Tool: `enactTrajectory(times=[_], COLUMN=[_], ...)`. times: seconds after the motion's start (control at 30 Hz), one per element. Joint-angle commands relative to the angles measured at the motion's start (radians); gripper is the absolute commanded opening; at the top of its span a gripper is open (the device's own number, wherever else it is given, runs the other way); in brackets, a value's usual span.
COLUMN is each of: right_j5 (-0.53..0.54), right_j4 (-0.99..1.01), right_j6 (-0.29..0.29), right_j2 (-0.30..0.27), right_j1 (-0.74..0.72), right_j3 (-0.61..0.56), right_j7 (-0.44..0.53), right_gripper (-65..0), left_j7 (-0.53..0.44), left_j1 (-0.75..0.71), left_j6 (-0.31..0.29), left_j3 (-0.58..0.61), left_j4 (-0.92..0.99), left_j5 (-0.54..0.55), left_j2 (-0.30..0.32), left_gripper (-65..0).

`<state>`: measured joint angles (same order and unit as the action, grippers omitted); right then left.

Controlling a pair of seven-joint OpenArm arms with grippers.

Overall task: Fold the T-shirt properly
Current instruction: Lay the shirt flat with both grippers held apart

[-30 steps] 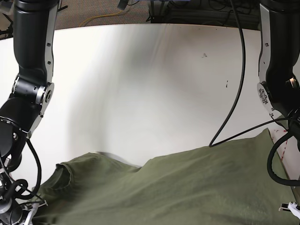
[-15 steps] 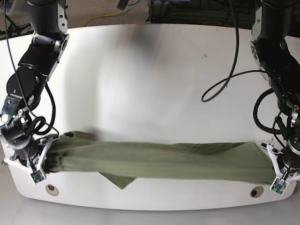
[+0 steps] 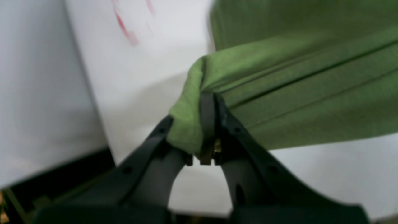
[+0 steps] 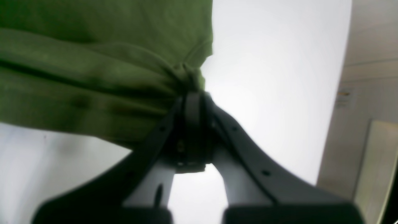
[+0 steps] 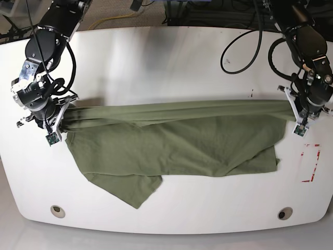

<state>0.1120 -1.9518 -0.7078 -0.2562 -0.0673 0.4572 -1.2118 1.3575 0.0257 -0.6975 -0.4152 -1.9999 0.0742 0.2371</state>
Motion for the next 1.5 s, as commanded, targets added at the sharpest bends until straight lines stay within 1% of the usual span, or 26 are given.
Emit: enactTrajectory(times=[0.0, 0.13, 0.3, 0.37, 0.43, 0.53, 0.67, 0.87, 1.13, 1.23, 1.37, 1.4, 1.43, 1.47], right_j5=[-0.031, -0.031, -0.031, -0.031, -0.031, -0.031, -0.031, -0.031, -0.031, -0.031, -0.031, -0.031, -0.031, -0.031], right_j4=[-0.021, -0.021, -0.021, -0.021, -0.021, -0.021, -0.021, -0.018, 0.033, 0.055, 0.11, 0.122, 0.13, 0.136], right_j6=[0.01, 0.01, 0.01, 0.01, 0.01, 0.01, 0.01, 0.01, 0.01, 0.01, 0.01, 0.01, 0.01, 0.01], right_j2=[0.004, 0.03, 0.085, 0.091, 0.099, 0.128, 0.136, 0.134, 0.133, 0.134, 0.134, 0.134, 0.134, 0.133], right_j1=[0.024, 0.09, 0.16, 0.186, 0.211, 0.246, 0.268, 0.257, 0.18, 0.165, 0.126, 0.123, 0.12, 0.111], right_j3=[0.035, 0.059, 0.125, 0.137, 0.147, 0.147, 0.147, 0.147, 0.145, 0.145, 0.144, 0.144, 0.144, 0.144], right_j7=[0.003, 0.003, 0.003, 0.003, 0.003, 0.003, 0.01, 0.011, 0.011, 0.011, 0.011, 0.011, 0.013, 0.019], right_gripper=[-65.0, -65.0, -65.0, -65.0, -65.0, -65.0, -65.0, -65.0, -65.0, -65.0, -65.0, -65.0, -65.0, -65.0], left_j7=[0.001, 0.001, -0.003, -0.025, -0.076, -0.126, -0.131, -0.129, -0.129, -0.131, -0.131, -0.131, -0.131, -0.131], left_j1=[-0.054, -0.172, -0.333, -0.386, -0.427, -0.456, -0.436, -0.333, -0.251, -0.232, -0.191, -0.18, -0.171, -0.16], left_j6=[-0.001, -0.001, -0.001, -0.001, -0.001, -0.001, -0.001, -0.001, -0.001, -0.001, -0.001, -0.001, -0.001, -0.001], left_j3=[-0.014, -0.017, -0.027, -0.041, -0.047, -0.066, -0.092, -0.096, -0.089, -0.089, -0.089, -0.087, -0.081, -0.075], left_j4=[-0.015, -0.015, -0.015, -0.015, -0.014, -0.012, -0.012, -0.011, 0.026, 0.046, 0.087, 0.104, 0.12, 0.136], left_j5=[-0.043, -0.043, -0.043, -0.043, -0.043, -0.043, -0.043, -0.044, -0.05, -0.05, -0.05, -0.05, -0.05, -0.05], left_j2=[0.02, 0.02, 0.018, 0.018, 0.017, -0.005, -0.011, -0.003, -0.002, 0.015, 0.017, 0.018, 0.02, 0.026], left_gripper=[-65.0, -65.0, -65.0, -65.0, -65.0, -65.0, -65.0, -65.0, -65.0, -64.9, -64.6, -64.0, -61.8, -57.8])
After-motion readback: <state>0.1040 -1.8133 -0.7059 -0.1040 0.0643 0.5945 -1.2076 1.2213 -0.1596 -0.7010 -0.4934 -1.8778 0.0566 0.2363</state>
